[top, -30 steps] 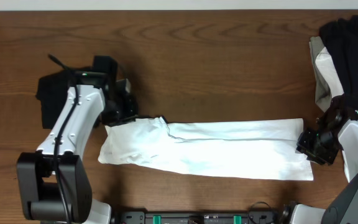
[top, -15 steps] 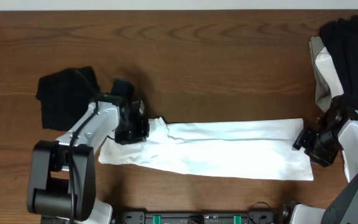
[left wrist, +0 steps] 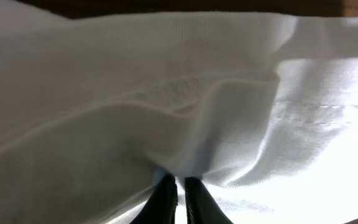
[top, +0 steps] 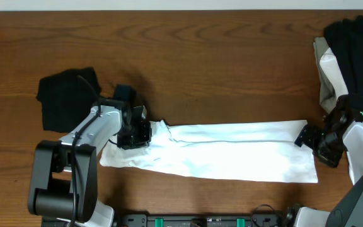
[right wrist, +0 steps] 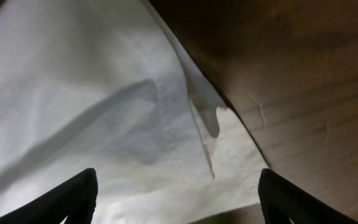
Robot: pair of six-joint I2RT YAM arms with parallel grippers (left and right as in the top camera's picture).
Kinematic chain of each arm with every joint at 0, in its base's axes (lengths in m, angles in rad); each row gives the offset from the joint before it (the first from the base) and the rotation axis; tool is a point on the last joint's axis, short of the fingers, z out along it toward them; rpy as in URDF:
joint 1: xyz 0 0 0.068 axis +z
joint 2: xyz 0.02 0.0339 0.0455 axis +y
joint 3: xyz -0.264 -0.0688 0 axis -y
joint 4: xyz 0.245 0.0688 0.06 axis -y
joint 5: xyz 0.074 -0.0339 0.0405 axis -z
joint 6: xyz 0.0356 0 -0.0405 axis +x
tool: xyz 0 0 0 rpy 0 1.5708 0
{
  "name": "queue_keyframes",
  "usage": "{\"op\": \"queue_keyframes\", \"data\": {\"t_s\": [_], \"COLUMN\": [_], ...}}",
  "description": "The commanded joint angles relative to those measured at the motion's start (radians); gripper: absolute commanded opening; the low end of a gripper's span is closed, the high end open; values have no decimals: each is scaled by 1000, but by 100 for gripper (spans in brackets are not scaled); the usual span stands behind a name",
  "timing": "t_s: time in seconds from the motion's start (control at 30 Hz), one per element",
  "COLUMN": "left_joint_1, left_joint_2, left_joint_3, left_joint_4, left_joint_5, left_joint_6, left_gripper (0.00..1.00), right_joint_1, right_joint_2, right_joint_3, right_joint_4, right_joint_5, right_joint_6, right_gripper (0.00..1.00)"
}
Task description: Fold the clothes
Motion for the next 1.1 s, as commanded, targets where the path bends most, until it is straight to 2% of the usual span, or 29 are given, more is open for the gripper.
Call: {"op": "queue_keyframes", "data": {"t_s": [0.0,0.03,0.13,0.17,0.2,0.53,0.77,0.93,1.07], "left_joint_1": [-1,-1,-1,-1,-1,-1,-1,-1,-1], "left_joint_2": [25,24,24,24,24,18,-39,-120,-190], "left_joint_3": [-28,-28,-25,-21,-16,61,62,66,66], "left_joint_4": [-3,-3,-9,-13,-18,-82,-50,-24,-2], "left_joint_5": [-31,-31,-19,-16,-14,-12,-12,-13,-13], "left_joint_6": [-2,-2,-2,-2,-2,-2,-2,-2,-2], "left_gripper": [11,15,54,62,65,67,68,68,68], "right_joint_1": [-5,-5,-5,-5,-5,-5,-4,-4,-4], "right_joint_2": [-12,-12,-12,-12,-12,-12,-12,-12,-12], "right_joint_3": [-16,-22,-50,-63,-74,-178,-249,-284,-301], "right_joint_4": [29,48,105,126,142,288,365,388,388], "right_joint_5": [3,3,3,3,3,-12,-140,-140,-143], "right_joint_6": [-2,-2,-2,-1,-1,-5,-35,-35,-35], "right_gripper": [80,80,81,81,81,81,80,71,56]}}
